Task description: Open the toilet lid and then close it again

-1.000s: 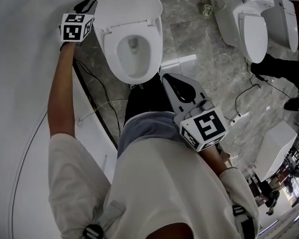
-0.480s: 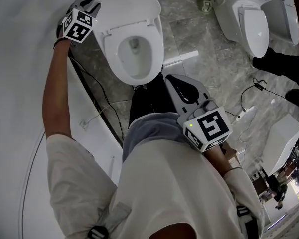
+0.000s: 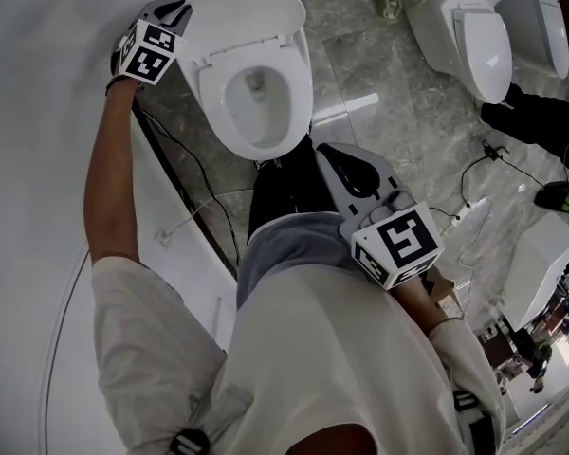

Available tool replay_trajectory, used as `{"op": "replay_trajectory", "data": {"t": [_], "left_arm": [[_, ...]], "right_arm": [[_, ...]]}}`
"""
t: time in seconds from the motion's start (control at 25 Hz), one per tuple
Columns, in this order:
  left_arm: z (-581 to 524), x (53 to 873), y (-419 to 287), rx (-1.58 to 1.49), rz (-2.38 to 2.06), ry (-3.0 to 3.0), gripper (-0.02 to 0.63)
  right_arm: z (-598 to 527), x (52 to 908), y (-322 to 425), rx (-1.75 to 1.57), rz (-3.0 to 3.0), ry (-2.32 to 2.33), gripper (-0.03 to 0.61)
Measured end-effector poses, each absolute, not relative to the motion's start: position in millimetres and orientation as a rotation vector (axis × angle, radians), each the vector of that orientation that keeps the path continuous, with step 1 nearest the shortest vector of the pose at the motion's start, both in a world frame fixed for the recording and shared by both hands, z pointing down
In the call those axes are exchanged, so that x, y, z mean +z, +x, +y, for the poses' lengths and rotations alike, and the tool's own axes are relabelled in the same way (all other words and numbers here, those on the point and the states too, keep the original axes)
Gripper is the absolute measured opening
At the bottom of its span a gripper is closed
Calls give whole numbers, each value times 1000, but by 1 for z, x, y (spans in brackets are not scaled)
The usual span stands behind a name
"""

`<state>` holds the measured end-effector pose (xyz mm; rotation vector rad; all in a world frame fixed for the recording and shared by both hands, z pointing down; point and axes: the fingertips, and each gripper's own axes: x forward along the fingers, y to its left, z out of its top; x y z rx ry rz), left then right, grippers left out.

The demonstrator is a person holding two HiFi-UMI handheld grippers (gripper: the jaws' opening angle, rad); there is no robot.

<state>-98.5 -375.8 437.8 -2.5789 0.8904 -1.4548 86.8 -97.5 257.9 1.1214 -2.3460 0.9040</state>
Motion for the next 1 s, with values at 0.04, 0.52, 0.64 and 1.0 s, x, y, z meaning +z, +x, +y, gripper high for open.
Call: {"op": "replay_trajectory", "data": {"t": [0.04, 0.52, 0.64, 1.0], "left_arm": [[-375, 437, -98, -1450, 892, -2580, 50], [-356, 427, -98, -1423, 942, -2612, 43], [-349, 425, -97, -1413, 957, -2618, 43], [-328, 420, -95, -1395, 985, -2628, 44]], "right_arm": [[-96, 258, 86, 903, -2347, 1118, 11], [-78, 249, 81, 881, -2366, 1105, 11], [-71, 249, 81, 881, -2366, 1109, 11], [-59, 243, 82, 874, -2383, 1097, 11]]}}
